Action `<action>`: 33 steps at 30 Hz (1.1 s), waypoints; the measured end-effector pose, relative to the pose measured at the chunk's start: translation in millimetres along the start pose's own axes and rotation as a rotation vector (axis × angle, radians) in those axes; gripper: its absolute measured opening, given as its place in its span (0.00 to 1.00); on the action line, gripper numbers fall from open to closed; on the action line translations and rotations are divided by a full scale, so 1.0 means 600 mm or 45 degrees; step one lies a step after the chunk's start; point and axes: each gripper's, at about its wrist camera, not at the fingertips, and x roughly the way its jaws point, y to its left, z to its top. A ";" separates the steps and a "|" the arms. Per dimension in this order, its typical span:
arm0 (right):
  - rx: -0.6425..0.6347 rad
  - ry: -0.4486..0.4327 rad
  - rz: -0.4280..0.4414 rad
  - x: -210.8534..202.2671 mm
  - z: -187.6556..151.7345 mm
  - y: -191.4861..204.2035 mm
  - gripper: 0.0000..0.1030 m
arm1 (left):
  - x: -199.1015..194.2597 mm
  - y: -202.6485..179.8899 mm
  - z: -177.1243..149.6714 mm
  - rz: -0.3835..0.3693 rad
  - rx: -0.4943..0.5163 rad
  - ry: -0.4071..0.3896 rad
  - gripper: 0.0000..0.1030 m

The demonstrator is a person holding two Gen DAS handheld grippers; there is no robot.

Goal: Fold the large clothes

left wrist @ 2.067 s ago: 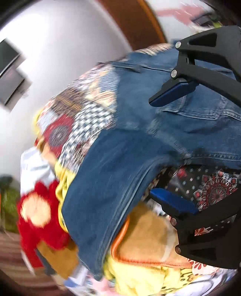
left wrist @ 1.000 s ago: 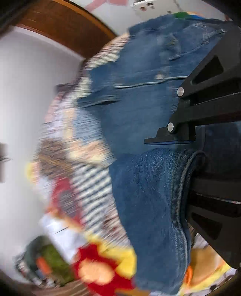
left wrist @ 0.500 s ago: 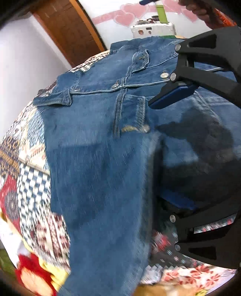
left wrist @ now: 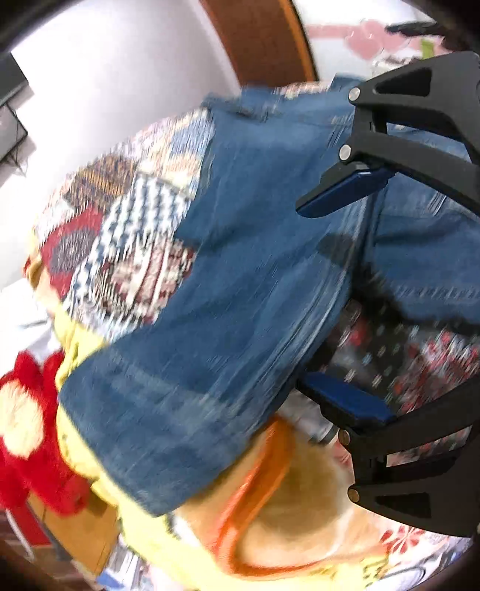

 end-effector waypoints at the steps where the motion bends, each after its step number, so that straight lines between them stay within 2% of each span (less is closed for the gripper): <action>1: -0.001 0.007 -0.003 0.003 0.000 0.000 1.00 | 0.004 0.001 0.003 0.022 0.002 -0.012 0.79; 3: -0.002 0.017 -0.005 0.008 0.001 -0.001 1.00 | 0.015 -0.004 0.007 0.038 0.027 -0.026 0.72; 5: 0.005 0.028 -0.004 0.013 0.002 -0.005 1.00 | 0.030 -0.015 0.015 0.123 0.069 -0.041 0.56; 6: 0.011 0.035 -0.002 0.017 0.002 -0.007 1.00 | 0.035 -0.023 0.018 0.170 0.103 -0.054 0.40; 7: 0.016 0.038 -0.001 0.019 0.002 -0.009 1.00 | 0.035 -0.028 0.019 0.176 0.135 -0.064 0.21; 9: 0.029 0.050 0.004 0.025 0.003 -0.014 1.00 | 0.029 -0.057 0.020 0.194 0.247 -0.101 0.07; 12: 0.040 0.057 -0.005 0.030 0.000 -0.021 1.00 | -0.010 -0.126 0.017 0.198 0.423 -0.225 0.07; 15: 0.053 0.073 -0.007 0.038 -0.003 -0.029 1.00 | -0.057 -0.206 0.015 0.146 0.565 -0.331 0.06; 19: 0.087 0.069 0.019 0.039 -0.005 -0.041 1.00 | -0.114 -0.325 0.000 -0.020 0.724 -0.438 0.06; 22: 0.103 0.053 0.012 0.033 -0.006 -0.052 1.00 | -0.123 -0.415 -0.022 -0.149 0.821 -0.448 0.06; 26: 0.147 0.029 0.003 0.019 -0.011 -0.078 1.00 | -0.086 -0.511 -0.066 -0.233 0.942 -0.379 0.06; 29: 0.179 0.031 -0.023 0.010 -0.019 -0.104 1.00 | -0.015 -0.566 -0.116 -0.249 1.042 -0.220 0.06; 33: 0.193 0.060 -0.069 0.009 -0.032 -0.135 1.00 | 0.082 -0.595 -0.188 -0.229 1.142 0.020 0.06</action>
